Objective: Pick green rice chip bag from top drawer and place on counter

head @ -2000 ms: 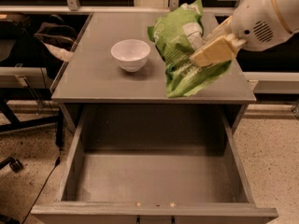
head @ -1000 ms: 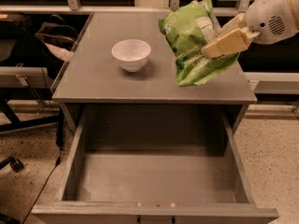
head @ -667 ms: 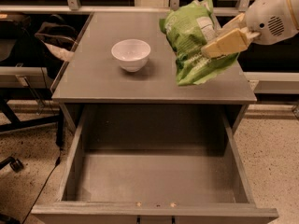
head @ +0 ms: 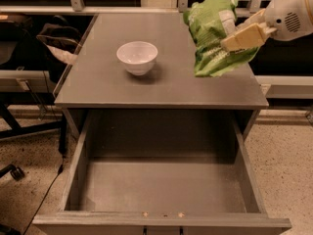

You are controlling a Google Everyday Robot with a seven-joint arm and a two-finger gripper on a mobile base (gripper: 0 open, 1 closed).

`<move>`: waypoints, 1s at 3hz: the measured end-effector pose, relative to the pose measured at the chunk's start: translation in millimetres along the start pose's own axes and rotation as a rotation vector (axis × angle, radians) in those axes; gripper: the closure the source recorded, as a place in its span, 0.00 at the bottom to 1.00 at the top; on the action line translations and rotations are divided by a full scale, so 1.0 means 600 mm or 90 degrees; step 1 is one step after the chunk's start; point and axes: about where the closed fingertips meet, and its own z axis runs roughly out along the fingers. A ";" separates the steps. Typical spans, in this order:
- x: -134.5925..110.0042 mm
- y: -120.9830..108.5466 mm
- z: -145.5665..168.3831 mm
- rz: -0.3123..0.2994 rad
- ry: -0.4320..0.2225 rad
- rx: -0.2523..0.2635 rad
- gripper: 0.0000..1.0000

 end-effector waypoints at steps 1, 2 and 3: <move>0.021 -0.029 0.007 0.030 0.006 0.020 1.00; 0.045 -0.043 0.032 0.061 0.008 0.016 1.00; 0.066 -0.053 0.063 0.084 0.018 0.013 1.00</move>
Offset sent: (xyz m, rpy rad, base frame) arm 0.0350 -0.0277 -0.0514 0.0587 0.0872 -0.1203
